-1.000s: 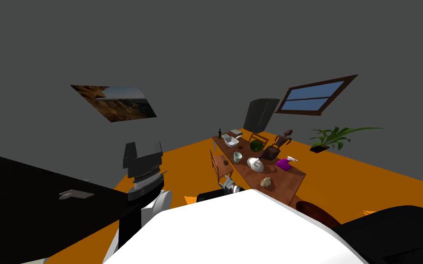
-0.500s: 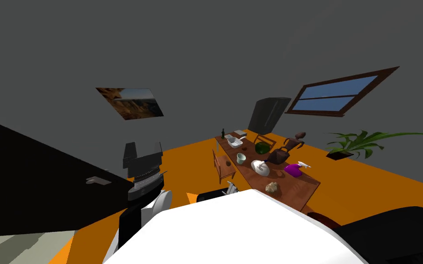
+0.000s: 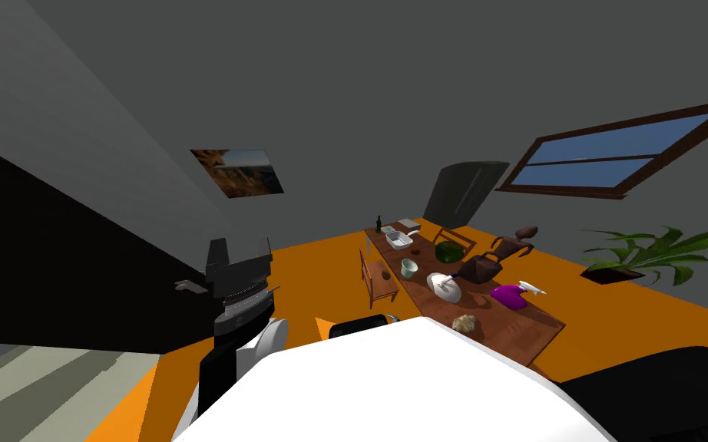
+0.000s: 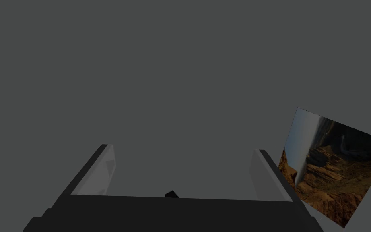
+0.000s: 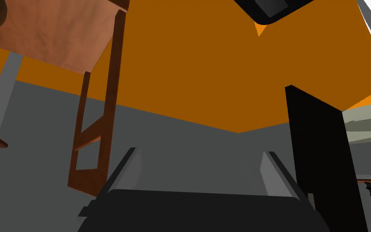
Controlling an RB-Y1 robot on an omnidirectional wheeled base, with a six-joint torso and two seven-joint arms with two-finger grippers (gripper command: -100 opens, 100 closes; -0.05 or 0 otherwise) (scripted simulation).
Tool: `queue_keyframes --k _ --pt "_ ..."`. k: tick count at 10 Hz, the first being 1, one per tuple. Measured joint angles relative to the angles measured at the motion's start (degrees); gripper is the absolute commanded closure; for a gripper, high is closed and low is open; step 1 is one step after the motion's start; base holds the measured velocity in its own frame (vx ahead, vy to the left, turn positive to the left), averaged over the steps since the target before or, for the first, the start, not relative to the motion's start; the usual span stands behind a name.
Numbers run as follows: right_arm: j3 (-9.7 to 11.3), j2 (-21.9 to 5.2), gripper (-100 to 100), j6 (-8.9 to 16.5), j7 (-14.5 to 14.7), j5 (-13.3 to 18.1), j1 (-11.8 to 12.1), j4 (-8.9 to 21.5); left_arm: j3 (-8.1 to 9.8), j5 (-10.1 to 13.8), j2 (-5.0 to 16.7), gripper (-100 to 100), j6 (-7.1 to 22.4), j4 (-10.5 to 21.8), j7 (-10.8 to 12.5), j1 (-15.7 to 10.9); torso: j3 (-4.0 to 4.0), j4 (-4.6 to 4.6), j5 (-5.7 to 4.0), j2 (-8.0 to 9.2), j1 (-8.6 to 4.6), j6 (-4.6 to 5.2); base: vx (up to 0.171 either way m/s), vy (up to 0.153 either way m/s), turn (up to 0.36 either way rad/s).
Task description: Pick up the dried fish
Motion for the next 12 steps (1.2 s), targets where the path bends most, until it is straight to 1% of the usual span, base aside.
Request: queue_keyframes --k 1,2,3,4,5,6,7,8,9,10,11,12 --pt "1.0 -1.09 -100 -0.04 0.76 0.01 -0.35 1.09 0.0 0.0 0.0 0 0.0 0.0 0.0 0.01 0.0 0.0 0.0 0.0 -0.02 0.02 -0.006 -0.017 0.243" --pt "2.53 -2.47 -100 0.0 1.83 0.15 -0.73 2.66 0.0 0.0 0.0 0 0.0 0.0 0.0 0.0 0.01 0.0 0.0 0.01 -0.04 0.0 -0.004 -0.025 0.086" --pt "3.37 -3.46 -100 0.46 2.66 0.25 -0.62 2.86 0.01 0.0 0.0 0 0.0 0.0 0.0 0.01 0.01 0.0 -0.01 0.01 -0.05 0.04 0.0 -0.012 -0.044" --pt "3.55 -3.43 -100 0.29 3.04 0.3 -0.78 3.89 0.01 0.0 0.0 0 0.0 0.0 0.0 0.01 0.0 0.0 -0.01 0.0 -0.01 0.04 -0.003 -0.015 0.157" --pt "5.0 -3.99 -100 -0.55 3.83 0.4 -2.04 6.78 0.0 0.0 0.0 0 0.0 0.0 0.0 0.0 -0.01 0.0 0.0 -0.02 -0.03 0.0 -0.001 -0.023 0.137" --pt "5.39 -4.33 -100 -0.88 4.95 0.56 -1.76 8.04 0.01 0.0 0.0 0 0.0 0.0 0.0 0.01 0.0 0.0 -0.01 -0.01 -0.04 0.03 -0.003 -0.038 0.197" --pt "6.39 -5.2 -100 -0.49 6.66 0.84 -1.39 9.32 0.0 0.0 0.0 0 0.0 0.0 0.0 0.0 0.0 0.0 -0.01 0.0 -0.11 0.01 -0.006 -0.064 0.237" --pt "8.21 -7.23 -100 -0.09 8.16 0.99 -1.8 10.26 0.01 0.0 0.01 0 0.0 0.0 0.0 0.0 0.0 0.01 -0.03 0.0 -0.21 0.01 -0.012 -0.063 0.086" --pt "9.27 -8.35 -100 0.41 8.86 1.05 -1.98 10.64 0.01 0.0 0.01 0 0.0 0.0 0.0 0.01 0.01 0.01 -0.05 0.02 -0.2 0.04 -0.01 -0.03 -0.016" --pt "9.4 -8.02 -100 0.16 9.33 1.11 -2.18 12.31 0.01 0.0 0.0 0 0.0 0.0 0.0 0.01 0.01 0.01 -0.03 0.02 -0.09 0.05 -0.014 -0.033 0.123" --pt "10.06 -8.29 -100 -0.68 10.54 1.23 -2.54 14.87 0.01 0.0 0.0 0 0.0 0.0 0.0 0.0 0.02 0.01 -0.02 0.02 -0.1 0.02 -0.021 -0.082 0.209" --pt "11.14 -8.96 -100 -0.25 12.4 1.42 -2.52 16.47 0.01 0.0 0.01 0 0.0 0.0 0.0 0.0 0.03 0.02 -0.04 0.05 -0.25 0.02 -0.018 -0.08 0.08"
